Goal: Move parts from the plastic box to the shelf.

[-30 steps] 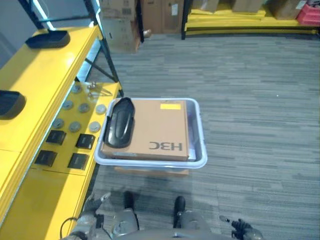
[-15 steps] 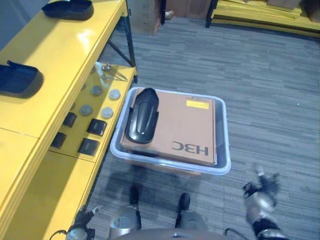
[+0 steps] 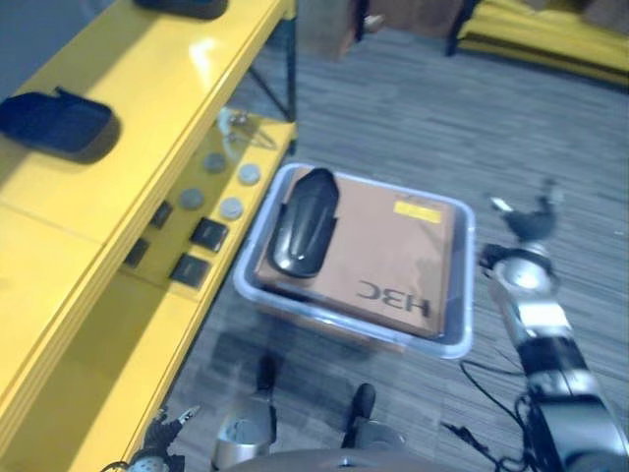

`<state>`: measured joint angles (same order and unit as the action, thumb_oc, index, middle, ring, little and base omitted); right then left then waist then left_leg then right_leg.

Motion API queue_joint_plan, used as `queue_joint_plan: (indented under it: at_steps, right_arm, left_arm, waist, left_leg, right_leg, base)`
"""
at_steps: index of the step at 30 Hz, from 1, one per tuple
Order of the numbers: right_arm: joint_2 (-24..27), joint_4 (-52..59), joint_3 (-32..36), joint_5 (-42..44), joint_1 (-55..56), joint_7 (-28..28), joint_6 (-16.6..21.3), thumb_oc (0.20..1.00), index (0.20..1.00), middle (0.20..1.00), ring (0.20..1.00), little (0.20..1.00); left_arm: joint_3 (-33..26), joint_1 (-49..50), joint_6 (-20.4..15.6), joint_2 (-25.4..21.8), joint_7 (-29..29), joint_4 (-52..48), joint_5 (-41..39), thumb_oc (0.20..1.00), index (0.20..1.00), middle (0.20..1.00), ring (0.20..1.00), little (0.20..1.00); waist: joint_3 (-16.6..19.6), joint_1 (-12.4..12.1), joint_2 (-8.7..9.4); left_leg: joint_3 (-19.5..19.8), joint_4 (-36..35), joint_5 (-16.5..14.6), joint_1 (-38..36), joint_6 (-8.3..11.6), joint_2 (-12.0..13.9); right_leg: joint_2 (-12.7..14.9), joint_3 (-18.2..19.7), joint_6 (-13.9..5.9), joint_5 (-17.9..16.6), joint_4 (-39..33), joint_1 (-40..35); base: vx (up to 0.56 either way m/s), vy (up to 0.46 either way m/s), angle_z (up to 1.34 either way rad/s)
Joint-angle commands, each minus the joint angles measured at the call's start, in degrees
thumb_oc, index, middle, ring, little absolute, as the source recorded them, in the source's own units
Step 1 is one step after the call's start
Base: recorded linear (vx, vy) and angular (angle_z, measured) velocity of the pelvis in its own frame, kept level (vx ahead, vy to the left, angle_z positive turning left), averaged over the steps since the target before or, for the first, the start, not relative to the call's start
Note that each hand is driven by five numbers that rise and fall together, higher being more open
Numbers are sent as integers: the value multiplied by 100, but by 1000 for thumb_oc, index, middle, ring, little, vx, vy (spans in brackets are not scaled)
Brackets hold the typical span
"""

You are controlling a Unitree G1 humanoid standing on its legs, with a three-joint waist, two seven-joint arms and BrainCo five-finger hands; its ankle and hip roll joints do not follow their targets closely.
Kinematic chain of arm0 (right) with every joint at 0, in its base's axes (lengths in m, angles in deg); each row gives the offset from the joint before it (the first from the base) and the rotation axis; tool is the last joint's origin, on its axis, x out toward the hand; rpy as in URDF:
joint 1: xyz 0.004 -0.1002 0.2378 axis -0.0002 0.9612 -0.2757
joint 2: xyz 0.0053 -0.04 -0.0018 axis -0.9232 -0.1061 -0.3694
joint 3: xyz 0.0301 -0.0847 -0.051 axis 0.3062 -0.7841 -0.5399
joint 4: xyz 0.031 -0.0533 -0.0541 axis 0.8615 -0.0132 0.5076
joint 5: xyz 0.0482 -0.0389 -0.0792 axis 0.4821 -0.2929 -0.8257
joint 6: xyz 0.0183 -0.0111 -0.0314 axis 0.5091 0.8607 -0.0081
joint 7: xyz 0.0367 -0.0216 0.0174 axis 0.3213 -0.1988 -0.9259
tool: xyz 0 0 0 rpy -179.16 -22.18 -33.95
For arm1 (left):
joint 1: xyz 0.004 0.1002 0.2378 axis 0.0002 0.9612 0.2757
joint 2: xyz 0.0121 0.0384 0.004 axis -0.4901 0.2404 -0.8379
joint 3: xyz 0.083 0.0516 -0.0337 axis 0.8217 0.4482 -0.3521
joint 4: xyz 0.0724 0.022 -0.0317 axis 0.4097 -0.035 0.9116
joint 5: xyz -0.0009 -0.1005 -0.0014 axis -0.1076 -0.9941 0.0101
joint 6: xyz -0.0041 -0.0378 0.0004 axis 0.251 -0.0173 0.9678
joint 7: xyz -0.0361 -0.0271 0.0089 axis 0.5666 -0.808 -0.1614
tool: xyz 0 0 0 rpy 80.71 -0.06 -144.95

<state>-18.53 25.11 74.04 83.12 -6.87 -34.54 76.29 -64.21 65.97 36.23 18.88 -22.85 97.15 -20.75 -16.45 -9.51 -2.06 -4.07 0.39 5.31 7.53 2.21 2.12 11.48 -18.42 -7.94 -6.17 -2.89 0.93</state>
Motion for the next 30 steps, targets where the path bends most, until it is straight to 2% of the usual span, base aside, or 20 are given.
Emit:
queue_joint_plan:
  at_steps: [1, 5, 9, 11, 13, 17, 18, 22, 30]
  right_arm:
    - [202, -236, -63, 243, -322, 412, 71, 1000, 1000, 1000, 1000, 1000]
    - [-58, -1259, -731, 437, -1043, 560, 128, 1000, 1000, 1000, 1000, 1000]
    - [-249, -1679, -968, 523, -1332, 507, 101, 1000, 1000, 1000, 1000, 1000]
    - [-348, -1745, -1031, 489, -1365, 454, -5, 1000, 1000, 1000, 1000, 1000]
    - [-458, -1788, -1141, 400, -1271, 362, -305, 1000, 1000, 1000, 1000, 1000]
    - [-467, -1785, -1156, 382, -1251, 347, -351, 1000, 1000, 1000, 1000, 1000]
    - [-639, -1876, -1347, 6, -923, 205, -749, 1000, 1000, 1000, 1000, 1000]
    - [-848, -1965, -1519, -66, -605, -36, -1074, 1000, 1000, 1000, 1000, 1000]
    - [-1190, -2645, -1795, -394, -584, -314, -1204, 1000, 1000, 1000, 1000, 1000]
  left_arm:
    - [192, -205, -325, -182, 80, 229, -77, 1000, 1000, 1000, 1000, 1000]
    - [419, -285, -461, -157, 89, 343, -140, 1000, 1000, 1000, 1000, 1000]
    - [510, -301, -544, -151, 138, 366, -225, 1000, 1000, 1000, 1000, 1000]
    - [510, -293, -570, -138, 185, 357, -252, 1000, 1000, 1000, 1000, 1000]
    - [514, -241, -608, -122, 227, 304, -268, 1000, 1000, 1000, 1000, 1000]
    - [519, -234, -613, -117, 228, 301, -284, 1000, 1000, 1000, 1000, 1000]
    - [517, -200, -692, -109, 273, 255, -367, 1000, 1000, 1000, 1000, 1000]
    - [559, -235, -727, -60, 240, 213, -444, 1000, 1000, 1000, 1000, 1000]
    - [778, -425, -769, 7, 201, 157, -593, 1000, 1000, 1000, 1000, 1000]
  waist:
    - [-50, -273, 33]
    - [-177, -534, -81]
    - [-237, -669, -159]
    - [-267, -712, -185]
    - [-310, -757, -199]
    - [-313, -758, -197]
    - [-344, -740, -185]
    - [-397, -702, -178]
    - [-534, -766, -282]
  left_leg:
    - [130, 130, -71, 370, 136, 312]
    - [239, 133, -32, 483, 134, 201]
    - [278, 92, -4, 558, 126, 129]
    - [295, 68, 5, 575, 120, 94]
    - [322, 38, 4, 587, 106, 49]
    - [324, 36, 3, 590, 105, 47]
    - [317, -19, 8, 600, 93, 40]
    - [315, -25, -3, 643, 90, 38]
    - [377, -49, 22, 787, 65, -17]
  right_leg:
    - [498, -39, -249, 195, 440, 214]
    - [585, -229, -241, 209, 473, 181]
    - [655, -345, -250, 218, 504, 203]
    - [674, -376, -252, 229, 525, 213]
    - [697, -400, -271, 235, 543, 238]
    - [699, -399, -272, 236, 545, 244]
    - [701, -361, -297, 233, 579, 322]
    - [698, -313, -302, 227, 581, 385]
    - [730, -321, -318, 173, 552, 518]
  base:
    - [-72, 61, 48]
    - [-45, 74, 28]
    - [-38, 81, 22]
    - [-23, 77, 12]
    - [-23, 64, 8]
    - [-11, 22, 2]
    - [-31, 52, -3]
    - [-27, 23, 5]
    - [-38, 14, 4]
